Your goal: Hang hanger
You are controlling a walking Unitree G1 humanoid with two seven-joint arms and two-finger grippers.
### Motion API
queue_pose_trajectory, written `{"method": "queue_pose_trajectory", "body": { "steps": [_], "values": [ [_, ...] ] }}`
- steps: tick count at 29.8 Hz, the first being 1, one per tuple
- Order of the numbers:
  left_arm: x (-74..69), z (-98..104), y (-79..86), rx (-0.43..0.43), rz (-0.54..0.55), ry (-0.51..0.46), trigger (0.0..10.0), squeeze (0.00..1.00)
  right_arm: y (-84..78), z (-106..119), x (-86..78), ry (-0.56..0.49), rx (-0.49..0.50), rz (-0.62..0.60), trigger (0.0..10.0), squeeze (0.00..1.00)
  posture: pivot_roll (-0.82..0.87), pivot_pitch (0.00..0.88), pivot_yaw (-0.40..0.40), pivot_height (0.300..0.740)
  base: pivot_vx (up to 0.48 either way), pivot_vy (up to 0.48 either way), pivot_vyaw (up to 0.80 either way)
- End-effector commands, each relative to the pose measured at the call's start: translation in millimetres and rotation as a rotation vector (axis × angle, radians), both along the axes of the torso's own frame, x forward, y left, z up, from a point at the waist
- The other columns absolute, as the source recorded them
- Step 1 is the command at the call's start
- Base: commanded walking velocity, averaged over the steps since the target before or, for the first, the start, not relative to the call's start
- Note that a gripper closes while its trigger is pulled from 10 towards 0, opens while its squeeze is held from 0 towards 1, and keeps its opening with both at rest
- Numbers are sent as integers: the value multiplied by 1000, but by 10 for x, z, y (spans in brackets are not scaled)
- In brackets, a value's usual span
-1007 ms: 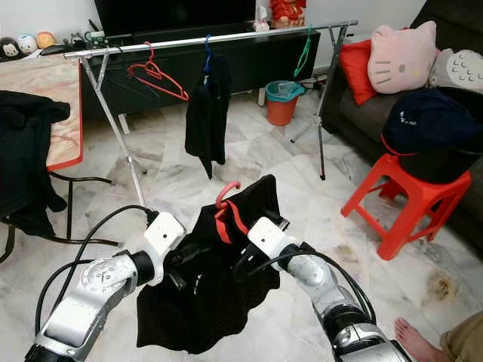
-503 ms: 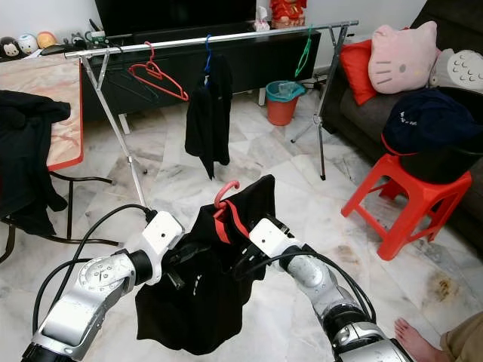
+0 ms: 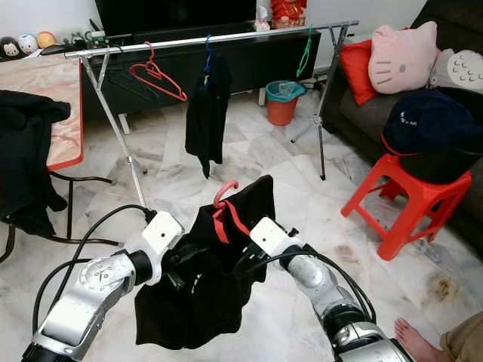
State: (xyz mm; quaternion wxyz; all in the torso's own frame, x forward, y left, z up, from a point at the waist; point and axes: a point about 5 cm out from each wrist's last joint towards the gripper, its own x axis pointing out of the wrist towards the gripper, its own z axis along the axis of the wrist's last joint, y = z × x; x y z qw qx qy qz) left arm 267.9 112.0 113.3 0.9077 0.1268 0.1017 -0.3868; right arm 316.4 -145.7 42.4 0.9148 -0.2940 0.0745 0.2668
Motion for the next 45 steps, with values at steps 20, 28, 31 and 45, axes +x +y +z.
{"method": "queue_pose_trajectory", "body": {
  "steps": [20,28,31,45],
  "values": [
    [16,248,-45,-29,-21,-94,10000,0,-47,105,95,-33,-22,-9,0,0,74,0,-42,740,0,0,0],
    [-94,101,111,136,-96,-74,10000,0,-59,126,113,-41,-43,-4,0,0,70,0,-36,740,0,0,0],
    [-98,55,211,208,-88,-70,10000,0,-57,121,109,-37,-48,4,0,0,70,0,-36,740,0,0,0],
    [-160,-164,695,625,-176,-98,10000,0,24,34,41,25,-98,109,0,0,83,0,-42,740,0,0,0]
  ]
}}
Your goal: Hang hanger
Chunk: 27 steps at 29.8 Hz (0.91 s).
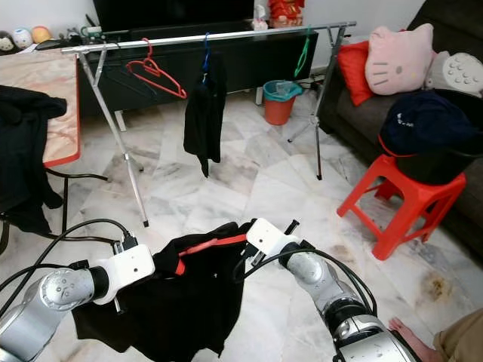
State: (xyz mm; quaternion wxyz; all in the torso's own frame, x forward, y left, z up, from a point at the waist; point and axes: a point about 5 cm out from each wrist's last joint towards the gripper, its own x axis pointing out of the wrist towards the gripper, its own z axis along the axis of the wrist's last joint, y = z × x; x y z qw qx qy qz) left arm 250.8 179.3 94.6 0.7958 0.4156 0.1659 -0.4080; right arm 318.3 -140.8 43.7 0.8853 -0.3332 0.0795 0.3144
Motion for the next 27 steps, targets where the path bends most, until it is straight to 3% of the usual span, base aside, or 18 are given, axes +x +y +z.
{"method": "queue_pose_trajectory", "body": {
  "steps": [1,4,7,9,11,16,17,19,21,26,27],
  "values": [
    [13,25,33,15,-11,-18,10000,0,-23,18,19,7,-17,9,0,0,83,0,-42,740,0,0,0],
    [5,118,86,-73,-41,-5,10000,0,-31,-9,-1,34,-43,40,0,0,85,0,-50,740,0,0,0],
    [-16,170,128,-79,-81,10,10000,0,-43,-26,-16,50,-52,53,0,0,88,0,-52,740,0,0,0],
    [-69,277,187,-61,-174,38,10000,0,-70,-55,-36,67,-82,67,0,0,92,0,-55,740,0,0,0],
    [-103,412,240,-16,-281,58,10000,0,-95,-82,-52,86,-112,80,0,0,99,0,-57,740,0,0,0],
    [-84,488,290,47,-361,61,10000,0,-104,-86,-50,96,-122,81,0,0,102,0,-58,740,0,0,0],
    [-93,476,301,108,-408,71,10000,0,-106,-87,-47,99,-129,82,0,0,103,0,-60,740,0,0,0],
    [-97,463,305,142,-427,76,10000,0,-106,-87,-47,102,-130,85,0,0,103,0,-60,740,0,0,0],
    [-123,390,286,263,-515,94,10000,0,-109,-85,-47,110,-141,100,0,0,103,0,-59,740,0,0,0],
    [-80,376,230,282,-560,58,10000,0,-115,-74,-40,115,-148,111,0,0,103,0,-59,740,0,0,0],
    [-19,369,227,297,-541,20,10000,0,-108,-80,-46,127,-153,126,0,0,100,0,-58,740,0,0,0]
  ]
}}
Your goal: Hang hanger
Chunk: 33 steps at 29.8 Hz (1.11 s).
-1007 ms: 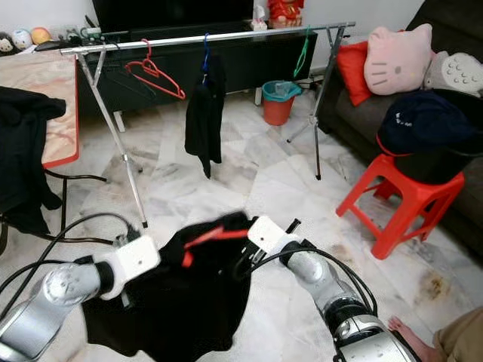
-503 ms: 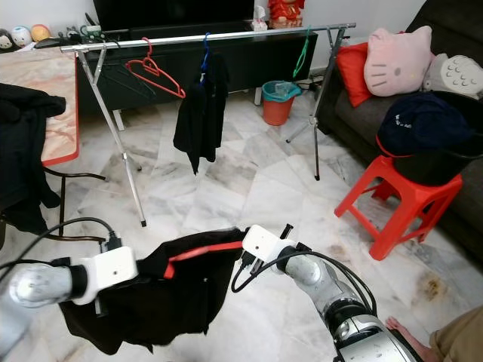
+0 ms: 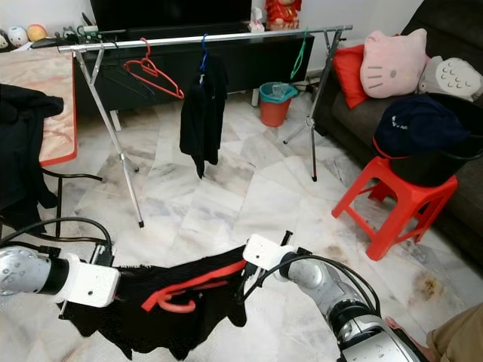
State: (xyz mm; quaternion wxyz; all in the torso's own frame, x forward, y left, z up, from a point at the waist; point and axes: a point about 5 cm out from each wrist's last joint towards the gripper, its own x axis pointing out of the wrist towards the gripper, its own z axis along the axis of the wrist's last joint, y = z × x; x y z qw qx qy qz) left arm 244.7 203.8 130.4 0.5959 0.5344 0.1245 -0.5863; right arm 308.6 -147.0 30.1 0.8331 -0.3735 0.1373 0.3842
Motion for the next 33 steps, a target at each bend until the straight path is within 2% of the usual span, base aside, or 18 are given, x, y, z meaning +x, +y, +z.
{"method": "queue_pose_trajectory", "body": {
  "steps": [1,5,9,13,15,16,17,19,20,21,22,28,29,33],
  "values": [
    [79,4,-7,25,-6,-57,10000,0,-43,51,45,2,-21,9,0,0,100,0,-58,740,0,0,0],
    [90,-10,84,65,-30,-65,10000,0,-55,5,9,38,-43,27,0,0,100,0,-56,740,0,0,0],
    [119,-24,209,113,2,-91,10000,0,-102,-80,-43,75,-102,24,0,0,100,0,-56,740,0,0,0],
    [147,-35,243,116,28,-107,10000,0,-125,-93,-37,75,-111,-8,0,0,100,0,-56,740,0,0,0],
    [161,-43,235,58,68,-104,10000,0,-166,-93,-4,68,-91,-101,0,0,100,0,-56,740,0,0,0],
    [156,-48,230,47,69,-97,10000,0,-172,-91,4,64,-83,-124,471,0,101,0,-58,740,0,0,0],
    [145,-60,222,40,66,-84,10000,0,-176,-89,12,53,-76,-146,10000,0,102,0,-59,740,0,0,0],
    [133,-70,212,35,57,-75,10000,0,-177,-86,14,51,-61,-158,10000,0,102,0,-59,740,0,0,0],
    [113,-72,195,27,45,-61,10000,0,-181,-81,18,52,-40,-175,10000,596,102,0,-59,740,0,0,0],
    [109,-73,192,25,43,-58,10000,0,-182,-80,19,53,-36,-179,10000,596,102,0,-59,740,0,0,0],
    [102,-55,174,1,49,-42,10000,0,-178,-75,20,57,-32,-172,10000,1000,105,0,-58,740,0,0,0],
    [128,-8,151,-41,54,-32,10000,0,-193,-71,30,52,-57,-173,10000,1000,103,0,-55,740,0,0,0],
    [144,42,129,-76,64,-11,10000,0,-214,-76,28,46,-85,-169,10000,1000,103,0,-55,740,0,0,0],
    [141,53,115,-82,57,1,10000,0,-216,-78,27,46,-83,-171,10000,1000,103,0,-55,740,0,0,0]
  ]
}}
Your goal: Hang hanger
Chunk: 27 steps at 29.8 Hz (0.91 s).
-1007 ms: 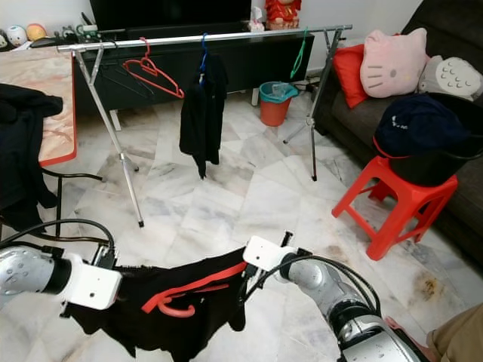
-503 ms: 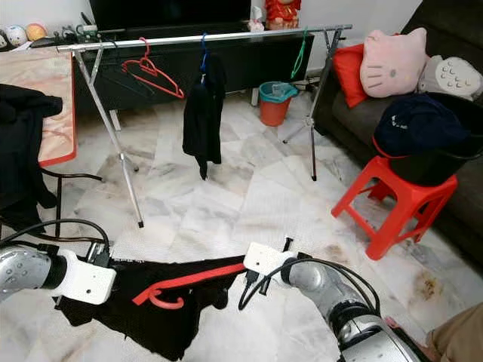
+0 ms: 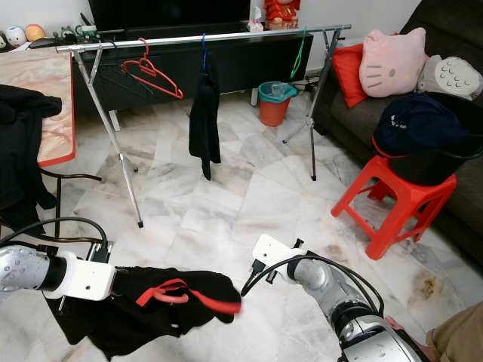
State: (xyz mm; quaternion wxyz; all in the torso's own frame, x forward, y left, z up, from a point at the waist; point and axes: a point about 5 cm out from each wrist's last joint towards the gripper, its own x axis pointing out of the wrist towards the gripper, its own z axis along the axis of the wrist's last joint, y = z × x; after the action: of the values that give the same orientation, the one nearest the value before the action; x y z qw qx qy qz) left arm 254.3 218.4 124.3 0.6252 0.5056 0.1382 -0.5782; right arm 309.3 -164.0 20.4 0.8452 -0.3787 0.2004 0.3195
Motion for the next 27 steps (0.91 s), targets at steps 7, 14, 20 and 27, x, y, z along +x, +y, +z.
{"method": "queue_pose_trajectory", "body": {
  "steps": [7,14,20,27],
  "values": [
    [30,102,-47,-85,50,42,10000,0,-18,39,29,-45,14,-30,10000,67,105,0,-49,740,0,0,0],
    [214,56,-197,-412,349,39,10000,0,-7,194,89,-227,157,-144,10000,0,91,0,-40,740,0,0,0],
    [293,54,-350,-564,466,42,10000,0,-13,222,70,-277,212,-174,10000,0,87,0,-39,740,0,0,0],
    [330,64,-522,-669,538,44,10000,0,8,290,83,-327,282,-195,10000,0,81,0,-36,740,0,0,0]
  ]
}}
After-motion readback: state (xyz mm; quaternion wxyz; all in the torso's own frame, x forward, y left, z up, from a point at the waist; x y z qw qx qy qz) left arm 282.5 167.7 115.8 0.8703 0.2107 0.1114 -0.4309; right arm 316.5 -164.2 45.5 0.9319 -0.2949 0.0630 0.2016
